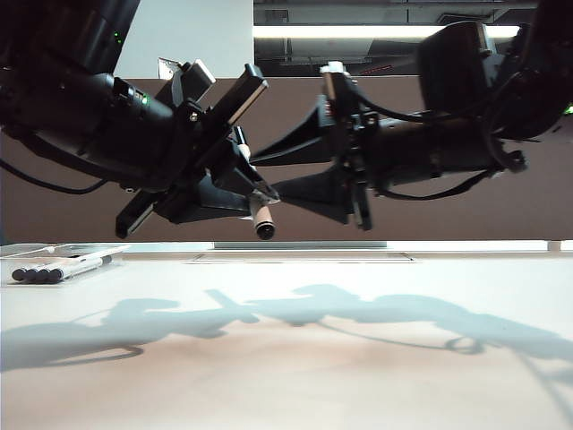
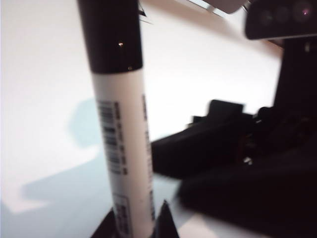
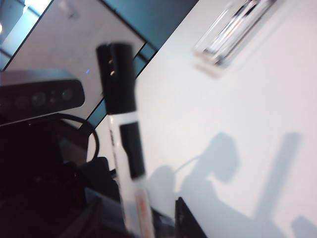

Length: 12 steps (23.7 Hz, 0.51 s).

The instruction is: Pick up the black marker on the right and put it into the packaging box on the left, making sure the marker fit the shape of the box's grooves.

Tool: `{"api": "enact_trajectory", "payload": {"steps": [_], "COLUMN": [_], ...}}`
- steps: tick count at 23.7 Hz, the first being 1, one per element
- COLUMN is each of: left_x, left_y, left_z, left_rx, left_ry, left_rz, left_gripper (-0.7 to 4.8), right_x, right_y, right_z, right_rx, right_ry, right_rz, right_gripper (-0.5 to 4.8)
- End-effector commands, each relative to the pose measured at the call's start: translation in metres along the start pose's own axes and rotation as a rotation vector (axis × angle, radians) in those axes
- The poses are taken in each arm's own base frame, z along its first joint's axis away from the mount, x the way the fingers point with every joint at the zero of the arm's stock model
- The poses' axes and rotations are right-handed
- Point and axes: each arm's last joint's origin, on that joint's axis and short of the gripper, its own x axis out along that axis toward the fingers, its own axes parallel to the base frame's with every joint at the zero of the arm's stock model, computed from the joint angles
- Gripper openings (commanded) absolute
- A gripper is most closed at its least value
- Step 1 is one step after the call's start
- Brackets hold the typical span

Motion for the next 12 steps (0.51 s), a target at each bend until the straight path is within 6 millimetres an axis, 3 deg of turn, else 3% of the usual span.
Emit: {"api": "enact_trajectory", "payload": {"steps": [1,3,8,12], "left_x": [-0.003,-0.007,-0.019,-0.03], "left_y": [0.008,0.016,0.038,0.061], "left_z": [0.011,0.018,0.034,0.053], "left_rx": [0.032,0.033,0.104,0.159], "left_ry": [-0.045,-0.059,-0.075,-0.068], "left_rz": [0.031,0.065,0.17,0.292], "left_gripper": [-0.06,-0.06,-0.06,-0.06], "right_x": [-0.013,-0.02,-0.027,-0.039], "right_y": [-0.001,-0.003,-0.001,0.002], "right_z": [0.011,0.016,0.018,0.011], "right_rx": [-0.023,-0.023,-0.108,-0.175], "right_ry": [-0.041,-0.059,-0.077,0.002], "right_rz": [-0.013,-0.034,-0.184,-0.479], "right_gripper": [1.51,-0.12,-0.09,-0.09]}}
